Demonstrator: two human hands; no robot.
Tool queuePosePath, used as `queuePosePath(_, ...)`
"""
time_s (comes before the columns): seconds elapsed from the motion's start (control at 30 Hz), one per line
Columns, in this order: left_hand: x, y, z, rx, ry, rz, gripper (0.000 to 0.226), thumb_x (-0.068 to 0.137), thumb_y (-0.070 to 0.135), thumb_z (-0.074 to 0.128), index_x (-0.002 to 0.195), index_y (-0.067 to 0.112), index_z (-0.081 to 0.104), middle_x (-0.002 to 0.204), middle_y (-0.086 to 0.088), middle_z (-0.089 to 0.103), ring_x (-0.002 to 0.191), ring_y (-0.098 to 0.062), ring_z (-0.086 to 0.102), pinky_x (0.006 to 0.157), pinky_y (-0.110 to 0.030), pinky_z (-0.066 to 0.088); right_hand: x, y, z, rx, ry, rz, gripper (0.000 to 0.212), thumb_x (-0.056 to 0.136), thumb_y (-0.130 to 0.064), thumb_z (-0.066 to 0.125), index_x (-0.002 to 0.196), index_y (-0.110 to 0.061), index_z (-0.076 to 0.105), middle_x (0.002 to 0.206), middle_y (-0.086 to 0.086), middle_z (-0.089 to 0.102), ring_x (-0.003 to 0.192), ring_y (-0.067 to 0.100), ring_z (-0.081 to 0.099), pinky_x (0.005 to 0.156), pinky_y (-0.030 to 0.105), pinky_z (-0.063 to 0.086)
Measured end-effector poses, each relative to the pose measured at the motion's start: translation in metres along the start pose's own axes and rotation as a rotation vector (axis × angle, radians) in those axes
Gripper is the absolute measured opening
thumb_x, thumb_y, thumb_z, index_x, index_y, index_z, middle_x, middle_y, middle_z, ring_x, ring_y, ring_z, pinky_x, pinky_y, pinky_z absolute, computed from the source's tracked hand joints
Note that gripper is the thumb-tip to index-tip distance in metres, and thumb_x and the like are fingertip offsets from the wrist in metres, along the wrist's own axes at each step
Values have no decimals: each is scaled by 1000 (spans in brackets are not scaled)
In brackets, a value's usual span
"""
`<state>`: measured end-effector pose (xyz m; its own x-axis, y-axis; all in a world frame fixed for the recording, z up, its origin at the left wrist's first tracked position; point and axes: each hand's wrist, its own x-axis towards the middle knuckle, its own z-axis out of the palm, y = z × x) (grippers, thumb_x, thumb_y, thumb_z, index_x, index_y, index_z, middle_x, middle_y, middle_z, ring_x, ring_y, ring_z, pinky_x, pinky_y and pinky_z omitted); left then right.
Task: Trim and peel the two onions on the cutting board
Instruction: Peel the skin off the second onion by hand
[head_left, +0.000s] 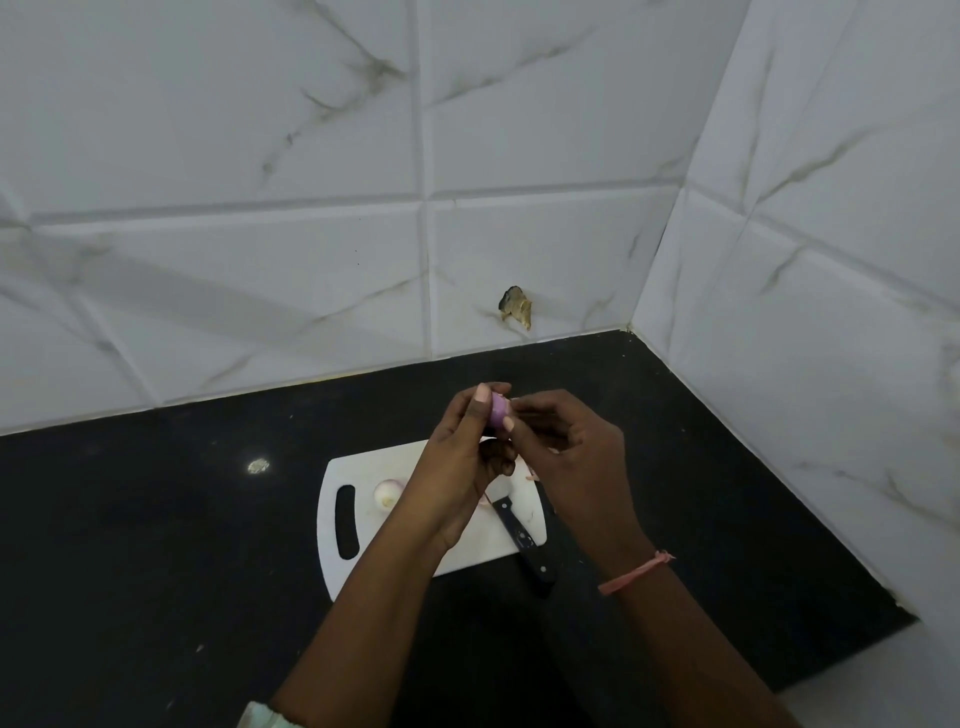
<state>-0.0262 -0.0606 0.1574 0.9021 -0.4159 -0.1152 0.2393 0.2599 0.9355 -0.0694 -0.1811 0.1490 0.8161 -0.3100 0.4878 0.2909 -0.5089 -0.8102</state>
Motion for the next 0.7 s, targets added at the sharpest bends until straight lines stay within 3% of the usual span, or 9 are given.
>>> queuePosePath(0.1, 0, 0, 0, -18, 0, 2, 38, 102, 36, 42, 124, 11, 61, 95, -7, 65, 73, -14, 58, 64, -25, 51, 1, 3, 0, -33, 12, -25, 21, 86, -27, 68, 99, -11, 74, 91, 0, 73, 86, 12, 69, 77, 39, 59)
queuePosePath(0.2, 0, 1, 0, -45, 2, -11, 37, 102, 36, 43, 121, 11, 61, 86, -5, 65, 64, -11, 57, 60, -25, 49, 2, 5, -2, -31, 2, -48, 11, 88, -14, 70, 97, -11, 74, 87, -2, 73, 84, 11, 69, 75, 37, 58)
queuePosePath(0.53, 0, 1, -1, -42, -3, -29, 37, 103, 36, 42, 120, 9, 62, 77, -4, 64, 59, -12, 56, 60, -26, 49, 4, 2, 0, -79, 21, -12, 10, 88, -12, 68, 95, -19, 70, 84, -10, 69, 79, 6, 68, 74, 29, 58)
queuePosePath(0.7, -2, 3, -1, -63, -27, -30, 37, 104, 34, 41, 122, 8, 61, 76, 1, 67, 61, -14, 55, 61, -26, 49, 3, 1, 1, -12, 78, 73, 11, 91, -11, 65, 97, -20, 69, 87, -9, 70, 84, 8, 68, 78, 31, 58)
